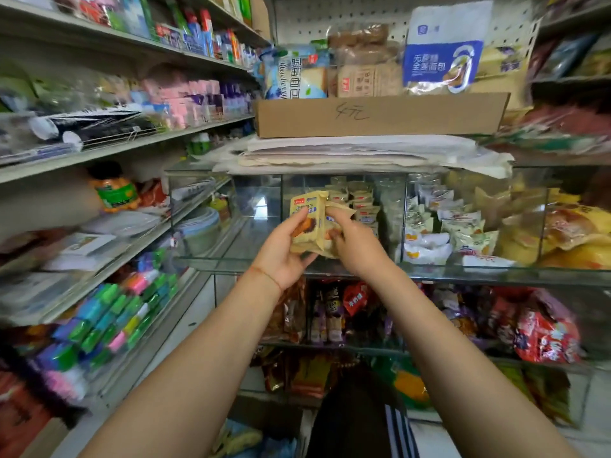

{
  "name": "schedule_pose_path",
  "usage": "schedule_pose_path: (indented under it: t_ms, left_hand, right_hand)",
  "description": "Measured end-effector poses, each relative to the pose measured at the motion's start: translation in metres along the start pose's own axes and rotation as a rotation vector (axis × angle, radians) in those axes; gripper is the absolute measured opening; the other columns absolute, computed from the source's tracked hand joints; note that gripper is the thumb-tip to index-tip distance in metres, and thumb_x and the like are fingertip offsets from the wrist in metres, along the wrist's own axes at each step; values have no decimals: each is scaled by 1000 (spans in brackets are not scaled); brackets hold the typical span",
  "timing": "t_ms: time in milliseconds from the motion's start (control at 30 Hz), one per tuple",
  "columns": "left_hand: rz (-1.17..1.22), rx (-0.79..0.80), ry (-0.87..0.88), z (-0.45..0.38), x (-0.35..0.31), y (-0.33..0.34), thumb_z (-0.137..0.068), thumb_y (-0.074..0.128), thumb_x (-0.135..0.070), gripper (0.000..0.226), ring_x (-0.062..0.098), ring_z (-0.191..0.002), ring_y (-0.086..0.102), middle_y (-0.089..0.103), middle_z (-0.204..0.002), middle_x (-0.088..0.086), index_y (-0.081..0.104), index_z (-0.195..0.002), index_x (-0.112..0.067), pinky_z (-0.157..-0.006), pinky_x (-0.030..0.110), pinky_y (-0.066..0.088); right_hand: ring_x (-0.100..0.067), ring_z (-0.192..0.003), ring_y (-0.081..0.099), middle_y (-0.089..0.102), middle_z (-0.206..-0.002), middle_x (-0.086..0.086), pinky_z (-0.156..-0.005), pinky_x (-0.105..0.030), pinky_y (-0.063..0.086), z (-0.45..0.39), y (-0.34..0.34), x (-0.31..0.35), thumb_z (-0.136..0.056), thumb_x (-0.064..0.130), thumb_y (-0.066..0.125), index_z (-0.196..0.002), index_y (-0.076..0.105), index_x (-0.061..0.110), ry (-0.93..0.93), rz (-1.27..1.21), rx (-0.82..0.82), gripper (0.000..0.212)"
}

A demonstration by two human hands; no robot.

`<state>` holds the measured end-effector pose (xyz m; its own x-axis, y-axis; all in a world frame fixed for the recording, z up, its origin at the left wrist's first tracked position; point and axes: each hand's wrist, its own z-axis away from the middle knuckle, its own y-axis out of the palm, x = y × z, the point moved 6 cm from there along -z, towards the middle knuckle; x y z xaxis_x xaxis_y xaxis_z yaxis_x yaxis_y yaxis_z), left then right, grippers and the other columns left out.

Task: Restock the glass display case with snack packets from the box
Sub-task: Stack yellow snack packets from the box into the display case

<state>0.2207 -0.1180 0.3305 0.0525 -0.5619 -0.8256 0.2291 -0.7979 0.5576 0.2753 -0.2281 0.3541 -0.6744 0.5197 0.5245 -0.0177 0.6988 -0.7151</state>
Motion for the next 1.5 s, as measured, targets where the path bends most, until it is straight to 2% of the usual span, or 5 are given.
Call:
schedule_pose_path:
  t_ms: [300,433,600,1100,1500]
  left_hand:
    - [-392,-149,52,-55,4,-1,-90,65,-37,36,16,-100,65,70,-107,2,63,-119,-15,-88,37,54]
    - [-1040,-343,219,-69,2,-18,-95,56,-32,46,26,-109,62,62,-124,6,40,-135,-14,-91,36,50]
    - [-1627,-170,175,-89,10,-6,-101,33,-34,48,34,-119,54,55,-135,15,29,-149,-32,-94,34,44]
    - [-1686,-242,272,-84,24,-9,-98,28,-36,39,36,-102,59,61,-114,17,42,-132,-21,-73,38,44]
    - [-1682,-219,322,-92,22,-12,-99,29,-34,39,37,-96,59,61,-110,18,41,-133,-19,-68,35,40]
  right_hand:
    - [-26,-109,54,58,-127,-9,-81,-22,39,-51,-3,-55,-92,8,49,-116,58,30,133,-35,111,33]
    - [-38,-119,44,47,-130,-23,-90,-30,43,-69,-25,-64,-88,14,49,-126,55,23,228,44,-111,39]
    - [-35,-123,46,52,-134,-17,-94,-34,43,-108,-20,-41,-93,25,49,-128,55,21,173,171,-66,35]
    - [-36,-127,40,39,-141,-17,-107,-42,35,-167,90,-55,-92,31,48,-115,57,35,116,324,258,25]
    - [-34,-136,33,44,-143,-14,-107,-51,24,-184,106,-56,-76,47,73,-143,31,23,18,791,369,83]
